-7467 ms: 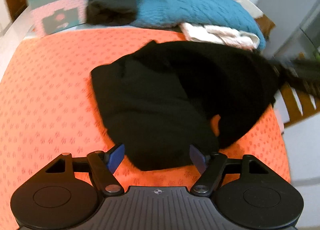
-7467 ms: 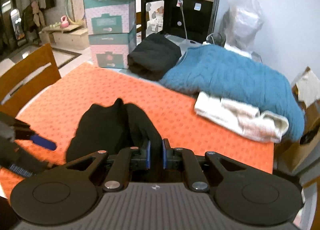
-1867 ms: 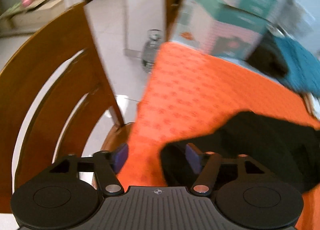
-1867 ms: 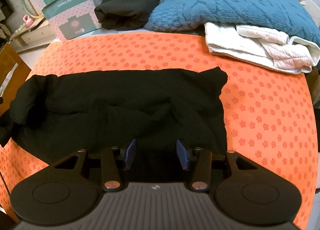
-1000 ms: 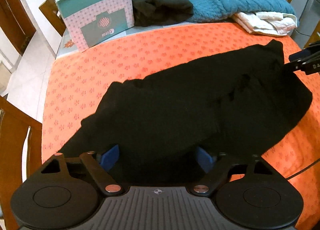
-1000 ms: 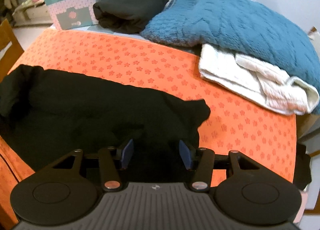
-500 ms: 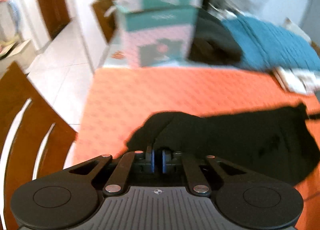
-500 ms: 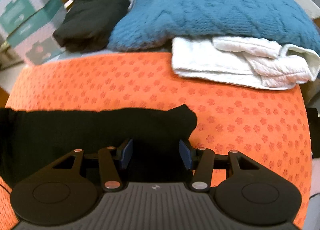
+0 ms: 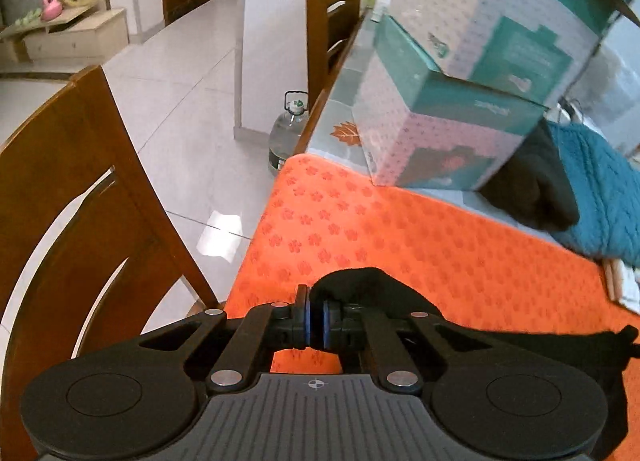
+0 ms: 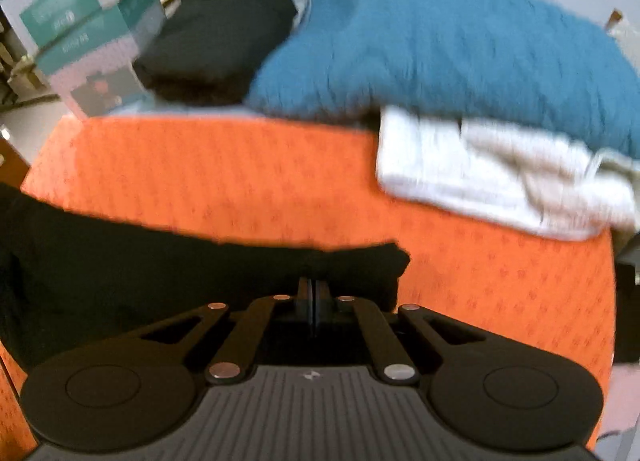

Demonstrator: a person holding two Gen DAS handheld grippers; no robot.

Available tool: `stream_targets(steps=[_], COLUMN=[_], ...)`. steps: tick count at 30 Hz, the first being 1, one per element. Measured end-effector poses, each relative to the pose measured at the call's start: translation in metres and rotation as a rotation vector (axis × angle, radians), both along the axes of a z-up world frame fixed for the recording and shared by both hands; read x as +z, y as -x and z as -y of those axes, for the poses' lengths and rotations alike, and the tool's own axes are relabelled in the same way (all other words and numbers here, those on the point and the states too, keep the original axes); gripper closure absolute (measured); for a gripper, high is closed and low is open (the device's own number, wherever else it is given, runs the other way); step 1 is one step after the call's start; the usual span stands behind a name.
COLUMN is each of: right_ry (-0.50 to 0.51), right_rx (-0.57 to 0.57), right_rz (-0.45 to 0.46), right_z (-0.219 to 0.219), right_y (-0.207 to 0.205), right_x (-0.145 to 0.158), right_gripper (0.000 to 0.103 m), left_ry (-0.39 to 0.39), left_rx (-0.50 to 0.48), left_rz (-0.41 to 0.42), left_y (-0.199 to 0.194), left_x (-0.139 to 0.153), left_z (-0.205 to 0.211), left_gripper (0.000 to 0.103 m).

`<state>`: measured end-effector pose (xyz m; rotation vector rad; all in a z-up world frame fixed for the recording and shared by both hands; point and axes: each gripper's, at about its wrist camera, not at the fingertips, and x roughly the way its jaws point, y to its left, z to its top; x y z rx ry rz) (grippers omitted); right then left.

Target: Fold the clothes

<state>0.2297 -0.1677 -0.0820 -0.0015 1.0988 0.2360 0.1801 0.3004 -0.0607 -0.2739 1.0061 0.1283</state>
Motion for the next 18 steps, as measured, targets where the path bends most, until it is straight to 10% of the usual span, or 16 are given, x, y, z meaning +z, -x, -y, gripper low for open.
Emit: stream_targets(steps=[18], right_ry=[0.036], right_rx=[-0.085], right_rz=[0.068], right_z=[0.015], right_y=[-0.104], right_x=[-0.001], right_gripper=[0.103], left_ry=[0.088], left_rx=[0.143], left_rz=[-0.118], left_y=[-0.063], left_x=[-0.065], left_z=[-0.028], left_gripper=[0.094])
